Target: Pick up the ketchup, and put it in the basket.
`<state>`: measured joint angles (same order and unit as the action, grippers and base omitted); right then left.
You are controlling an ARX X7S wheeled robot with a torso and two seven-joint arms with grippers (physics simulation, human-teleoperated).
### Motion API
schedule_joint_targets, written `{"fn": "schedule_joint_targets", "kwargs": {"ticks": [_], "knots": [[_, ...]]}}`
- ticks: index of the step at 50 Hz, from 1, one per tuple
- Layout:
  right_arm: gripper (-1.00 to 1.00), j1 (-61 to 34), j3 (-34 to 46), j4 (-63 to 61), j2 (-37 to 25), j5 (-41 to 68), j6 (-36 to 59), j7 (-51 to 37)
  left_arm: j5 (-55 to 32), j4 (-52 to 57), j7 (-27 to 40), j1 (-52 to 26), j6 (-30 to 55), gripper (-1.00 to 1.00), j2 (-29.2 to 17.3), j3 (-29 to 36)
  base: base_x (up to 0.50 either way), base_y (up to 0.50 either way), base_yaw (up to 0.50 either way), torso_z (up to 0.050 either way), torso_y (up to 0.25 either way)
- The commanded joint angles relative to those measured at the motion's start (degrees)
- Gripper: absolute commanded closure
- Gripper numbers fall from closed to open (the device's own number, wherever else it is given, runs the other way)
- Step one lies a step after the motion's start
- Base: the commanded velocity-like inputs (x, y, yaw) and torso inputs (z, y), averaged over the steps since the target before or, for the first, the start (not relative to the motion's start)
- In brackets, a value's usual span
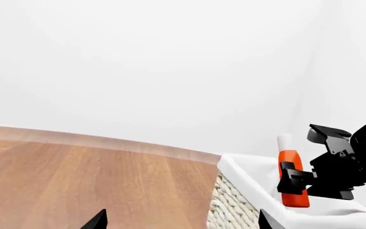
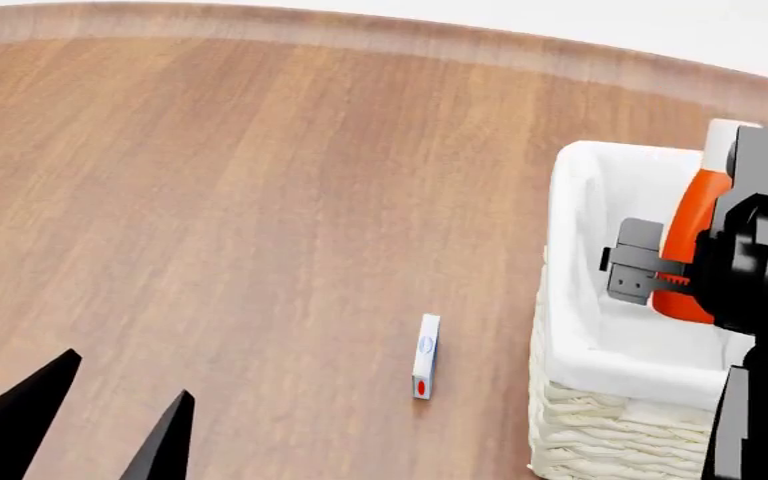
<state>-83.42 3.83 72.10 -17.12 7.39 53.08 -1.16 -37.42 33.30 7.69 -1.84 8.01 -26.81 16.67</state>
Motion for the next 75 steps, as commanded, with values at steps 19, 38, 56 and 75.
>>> {"fn": "schedule_joint_targets", "kwargs": {"ticks": [19, 38, 56, 75], "knots": [[1.0, -0.09, -5.39, 2.88, 2.3, -7.13, -3.3, 3.16, 2.82, -6.22, -1.99, -1.47, -3.35, -1.0, 1.36, 0.13, 0.0, 0.0, 0.0, 0.001, 0.0], [1.0, 1.1, -5.94, 2.88, 2.45, -7.25, -4.2, 2.77, 3.24, -7.23, -2.14, -1.51, -3.86, -1.0, 1.66, 0.72, 0.0, 0.0, 0.0, 0.0, 0.001], [1.0, 1.57, -6.18, 2.88, 2.42, -7.3, -4.74, 2.37, 3.31, -7.91, -2.21, -1.71, -4.09, -1.0, 1.69, 1.05, 0.0, 0.0, 0.0, 0.0, 0.001], [1.0, 1.9, -5.52, 2.88, 2.71, -7.52, -5.01, 2.76, 3.11, -8.28, -2.27, -1.75, -4.35, -1.0, 1.5, 1.16, 0.0, 0.0, 0.0, 0.001, 0.0]]}}
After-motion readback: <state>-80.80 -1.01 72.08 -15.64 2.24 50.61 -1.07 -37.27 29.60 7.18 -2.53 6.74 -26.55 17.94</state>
